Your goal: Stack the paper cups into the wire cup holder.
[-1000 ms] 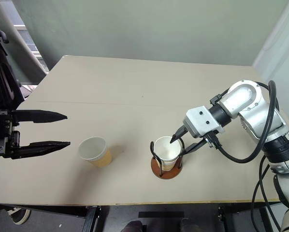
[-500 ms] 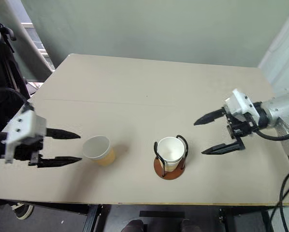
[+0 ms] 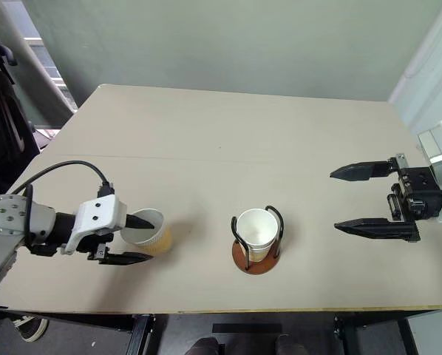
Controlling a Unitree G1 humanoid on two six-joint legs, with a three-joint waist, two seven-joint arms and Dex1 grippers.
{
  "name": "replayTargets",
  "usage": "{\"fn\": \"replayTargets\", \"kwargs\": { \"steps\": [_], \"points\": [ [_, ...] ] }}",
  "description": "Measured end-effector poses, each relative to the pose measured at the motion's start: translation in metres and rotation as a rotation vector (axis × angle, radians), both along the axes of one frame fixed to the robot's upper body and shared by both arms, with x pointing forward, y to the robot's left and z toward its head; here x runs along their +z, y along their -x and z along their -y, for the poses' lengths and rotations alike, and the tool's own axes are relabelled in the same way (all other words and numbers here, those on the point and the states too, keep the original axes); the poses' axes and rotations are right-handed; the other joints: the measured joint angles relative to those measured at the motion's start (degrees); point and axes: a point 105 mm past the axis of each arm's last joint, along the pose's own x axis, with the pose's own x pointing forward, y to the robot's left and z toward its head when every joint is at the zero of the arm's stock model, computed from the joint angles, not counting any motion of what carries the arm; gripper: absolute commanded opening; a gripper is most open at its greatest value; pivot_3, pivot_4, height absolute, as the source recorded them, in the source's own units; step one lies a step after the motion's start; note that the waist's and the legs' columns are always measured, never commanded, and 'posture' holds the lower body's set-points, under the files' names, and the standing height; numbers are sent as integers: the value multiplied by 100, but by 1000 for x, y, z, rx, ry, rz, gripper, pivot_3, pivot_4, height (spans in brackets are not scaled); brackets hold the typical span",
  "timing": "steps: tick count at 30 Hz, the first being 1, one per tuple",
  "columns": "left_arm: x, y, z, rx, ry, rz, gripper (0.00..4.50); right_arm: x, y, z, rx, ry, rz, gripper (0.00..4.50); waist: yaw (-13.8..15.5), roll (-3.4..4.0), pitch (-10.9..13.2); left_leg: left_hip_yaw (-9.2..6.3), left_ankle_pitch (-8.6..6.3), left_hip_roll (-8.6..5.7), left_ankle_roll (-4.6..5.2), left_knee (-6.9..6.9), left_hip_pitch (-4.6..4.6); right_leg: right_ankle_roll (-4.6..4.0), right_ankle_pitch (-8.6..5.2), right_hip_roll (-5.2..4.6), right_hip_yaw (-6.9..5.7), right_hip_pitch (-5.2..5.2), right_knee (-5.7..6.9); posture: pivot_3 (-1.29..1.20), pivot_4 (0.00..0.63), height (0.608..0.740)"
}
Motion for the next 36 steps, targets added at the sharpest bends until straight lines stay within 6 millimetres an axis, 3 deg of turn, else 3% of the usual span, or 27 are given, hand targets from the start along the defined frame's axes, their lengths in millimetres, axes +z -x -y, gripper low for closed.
{"fn": "replayTargets", "kwargs": {
  "steps": [2,9,17,27,30,36],
  "points": [
    [-4,-1,4,-14,7,-6,2575,5,4,-5,19,1,18,4500,-2,0,0,-1,0,0,0,0,-1,0,0,0,-1,0,0,0,150,740],
    [-7,-2,9,-31,9,-13,22,9,9,-8,31,-2,17,4500,1,0,0,-5,0,0,0,0,-3,1,0,0,-1,-1,-3,0,150,740],
    [-5,-2,8,-39,15,-19,22,12,11,-4,17,-53,-5,4500,10,0,0,-6,0,0,0,0,-3,1,0,2,-1,-2,-2,0,150,740],
    [15,-8,22,-116,54,21,22,16,12,-5,7,-89,2,4500,30,0,0,-9,0,1,0,3,-3,3,1,4,-2,-1,-1,0,150,740],
    [44,-18,39,-204,117,104,22,16,12,-5,-6,-90,3,4500,78,0,0,-18,0,-2,0,13,-8,6,3,-1,-2,-1,1,0,150,740],
    [131,-15,105,-596,295,279,22,16,14,-8,-25,-80,29,4500,130,-1,-1,-21,-5,-15,10,36,-18,27,15,-11,-5,11,-14,0,150,740]
  ]
}}
